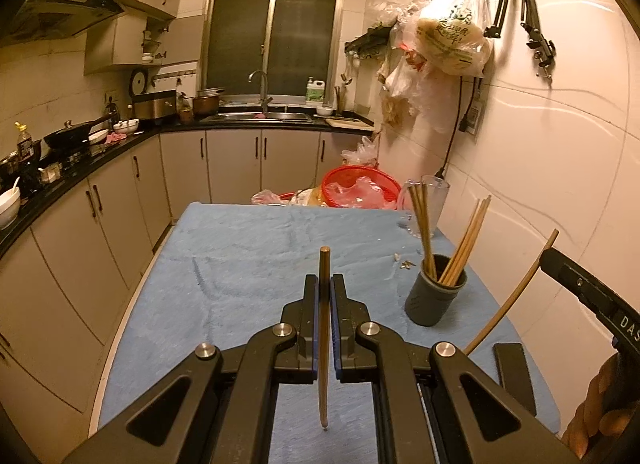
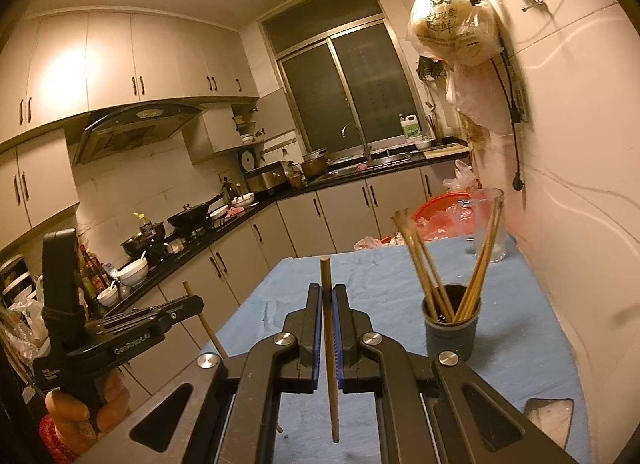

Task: Organize utensils
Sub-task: 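Lift both held chopsticks upright and carry them toward the black holder, then lower both chopsticks into the black holder and open both grippers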

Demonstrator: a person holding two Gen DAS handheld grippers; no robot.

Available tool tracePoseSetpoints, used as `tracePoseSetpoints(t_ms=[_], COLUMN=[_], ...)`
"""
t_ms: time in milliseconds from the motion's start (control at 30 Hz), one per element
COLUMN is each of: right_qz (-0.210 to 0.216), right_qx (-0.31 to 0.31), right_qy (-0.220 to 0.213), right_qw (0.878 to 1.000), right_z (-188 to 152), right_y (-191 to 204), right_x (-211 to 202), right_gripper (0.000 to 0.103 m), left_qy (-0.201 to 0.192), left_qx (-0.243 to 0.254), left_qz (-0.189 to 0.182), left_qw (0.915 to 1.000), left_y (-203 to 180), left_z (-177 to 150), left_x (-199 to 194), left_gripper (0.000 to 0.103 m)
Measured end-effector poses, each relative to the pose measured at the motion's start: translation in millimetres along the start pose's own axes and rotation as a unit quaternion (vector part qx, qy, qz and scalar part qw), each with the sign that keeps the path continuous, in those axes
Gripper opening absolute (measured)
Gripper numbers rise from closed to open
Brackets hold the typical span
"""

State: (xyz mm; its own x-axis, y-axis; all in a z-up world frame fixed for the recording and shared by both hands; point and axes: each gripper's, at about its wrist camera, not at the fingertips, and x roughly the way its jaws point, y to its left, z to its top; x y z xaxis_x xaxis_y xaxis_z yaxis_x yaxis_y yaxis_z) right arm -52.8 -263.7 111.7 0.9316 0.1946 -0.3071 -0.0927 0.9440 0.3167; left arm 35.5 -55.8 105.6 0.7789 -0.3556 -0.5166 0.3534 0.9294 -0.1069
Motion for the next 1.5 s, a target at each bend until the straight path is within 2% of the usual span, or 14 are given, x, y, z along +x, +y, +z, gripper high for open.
tracePoseSetpoints(t_ms=[467, 800, 1300, 1500], right_qz=[-0.041, -0.059, -0.076, -0.085], right_qx=[0.012, 0.009, 0.024, 0.034], right_qy=[-0.041, -0.065, -0.077, -0.069], right_qw=[0.998, 0.996, 0.994, 0.993], right_z=[48.5, 85.2, 126.9, 133.1], right_y=[-44.5, -66.3, -102.5, -120.3], right_x=[-21.2, -18.5, 16.4, 43.6], right_gripper=[0.005, 0.005, 0.005, 0.005], left_qy=[-0.008, -0.02, -0.038, -0.023], left_qx=[0.02, 0.027, 0.014, -0.002], left_qz=[-0.041, -0.077, -0.099, -0.108], left_qw=[0.9989, 0.9964, 0.9942, 0.9939], left_y=[-44.6, -81.9, -120.4, -126.1], left_z=[43.7, 84.5, 138.6, 140.6], left_x=[13.1, 23.2, 64.4, 100.3], left_gripper=[0.006, 0.006, 0.006, 0.006])
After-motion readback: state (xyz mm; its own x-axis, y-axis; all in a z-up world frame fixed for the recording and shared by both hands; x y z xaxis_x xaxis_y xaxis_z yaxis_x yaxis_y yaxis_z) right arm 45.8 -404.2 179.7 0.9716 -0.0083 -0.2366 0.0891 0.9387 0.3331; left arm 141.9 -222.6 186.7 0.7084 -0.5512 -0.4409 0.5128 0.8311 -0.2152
